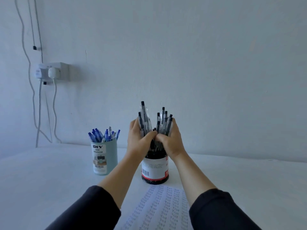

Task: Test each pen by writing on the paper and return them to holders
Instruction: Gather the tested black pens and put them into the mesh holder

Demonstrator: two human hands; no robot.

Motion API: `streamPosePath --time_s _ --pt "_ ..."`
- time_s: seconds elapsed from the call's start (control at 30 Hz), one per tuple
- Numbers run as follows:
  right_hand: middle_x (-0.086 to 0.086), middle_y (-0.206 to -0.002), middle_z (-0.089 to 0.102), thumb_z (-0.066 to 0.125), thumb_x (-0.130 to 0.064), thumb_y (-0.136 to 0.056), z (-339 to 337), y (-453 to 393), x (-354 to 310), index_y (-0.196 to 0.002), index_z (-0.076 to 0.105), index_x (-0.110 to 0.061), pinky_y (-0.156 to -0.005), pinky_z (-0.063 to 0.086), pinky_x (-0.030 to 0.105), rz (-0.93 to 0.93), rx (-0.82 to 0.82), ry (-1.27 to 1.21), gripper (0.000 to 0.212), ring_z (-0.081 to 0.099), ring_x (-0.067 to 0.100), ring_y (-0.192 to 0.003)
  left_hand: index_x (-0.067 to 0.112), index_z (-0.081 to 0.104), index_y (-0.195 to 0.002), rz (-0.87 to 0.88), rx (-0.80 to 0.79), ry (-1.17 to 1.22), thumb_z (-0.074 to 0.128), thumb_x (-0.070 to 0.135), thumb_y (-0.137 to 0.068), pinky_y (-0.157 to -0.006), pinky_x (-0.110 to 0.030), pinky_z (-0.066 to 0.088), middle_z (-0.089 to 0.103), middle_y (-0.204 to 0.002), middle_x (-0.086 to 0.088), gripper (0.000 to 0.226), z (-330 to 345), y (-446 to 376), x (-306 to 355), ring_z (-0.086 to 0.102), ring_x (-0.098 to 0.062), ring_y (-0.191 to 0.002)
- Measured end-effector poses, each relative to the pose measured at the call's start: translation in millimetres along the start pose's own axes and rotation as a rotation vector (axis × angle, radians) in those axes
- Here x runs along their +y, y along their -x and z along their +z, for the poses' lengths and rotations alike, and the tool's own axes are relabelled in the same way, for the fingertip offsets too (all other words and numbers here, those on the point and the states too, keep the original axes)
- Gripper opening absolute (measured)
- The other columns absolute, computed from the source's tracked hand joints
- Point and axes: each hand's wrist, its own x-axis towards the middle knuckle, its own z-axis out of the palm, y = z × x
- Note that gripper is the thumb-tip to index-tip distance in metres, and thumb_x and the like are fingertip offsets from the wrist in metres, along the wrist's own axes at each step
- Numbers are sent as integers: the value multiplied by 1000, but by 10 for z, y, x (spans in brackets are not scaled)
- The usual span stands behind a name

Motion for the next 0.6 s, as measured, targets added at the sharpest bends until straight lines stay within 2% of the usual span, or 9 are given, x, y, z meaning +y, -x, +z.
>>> streamPosePath --time_s 0.1,0.2,0.23,0.3,0.37,0.43,0.5,0.57,0.6 --pt "15 -97 63 62 -10 -57 -86 -24 -50 -111 47 -16 -81 55 43 42 -131 -107 57 64 30 -91 37 55 -92 -70 -74 83 64 30 -58 -90 -45 52 48 -120 -12 36 -16 40 33 58 -26 -106" --pt "6 -98 65 60 -9 -56 -105 -34 -88 -122 42 -17 -84 53 36 62 -195 -137 68 64 22 -96 26 58 -92 -159 -138 97 65 28 -53 -89 -45 52 47 -125 -20 39 -55 -8 34 58 -31 -108" --pt "6 -99 66 60 -9 -56 -93 -34 -96 -122 42 -18 -85 53 36 62 -194 -134 69 64 23 -97 22 60 -98 -176 -162 88 64 23 -54 -87 -42 53 48 -125 -22 44 -76 -32 36 59 -31 -107" --pt "6 -94 65 59 -9 -54 -59 -37 -129 -117 43 -22 -79 53 34 60 -179 -111 66 64 21 -90 20 56 -124 -189 -217 84 62 14 -60 -75 -31 55 57 -120 -21 64 -112 -75 41 64 -24 -100" --pt "2 -82 59 56 -5 -56 -36 -38 -195 -114 43 -23 -67 50 29 52 -173 -80 62 60 15 -76 35 38 -139 -174 -245 125 54 -6 -75 -64 -21 54 66 -110 -7 78 -124 -100 64 68 -14 -89" --pt "-1 -77 55 56 5 -65 -10 -52 -243 -118 41 -22 -62 46 26 24 -190 -66 61 55 11 -68 46 26 -143 -136 -221 168 44 -19 -79 -63 -23 55 65 -113 -4 92 -128 -127 69 68 -14 -86" --pt "-2 -75 53 55 11 -68 15 -54 -277 -121 41 -22 -59 45 26 -16 -199 -59 64 53 10 -64 48 26 -142 -76 -179 189 40 -21 -78 -69 -33 57 63 -116 -6 95 -124 -139 88 67 -18 -86" --pt "-1 -77 54 55 4 -61 34 -39 -300 -125 39 -26 -58 48 25 -43 -192 -103 73 54 10 -64 46 30 -141 -24 -174 195 36 -22 -78 -70 -37 56 63 -107 -5 93 -113 -151 96 66 -21 -85" --pt "1 -81 56 54 -1 -58 34 -31 -302 -127 38 -27 -61 50 26 -43 -185 -142 76 56 11 -67 42 33 -141 -14 -175 201 36 -21 -78 -65 -33 56 62 -98 -4 89 -106 -147 95 66 -17 -79"
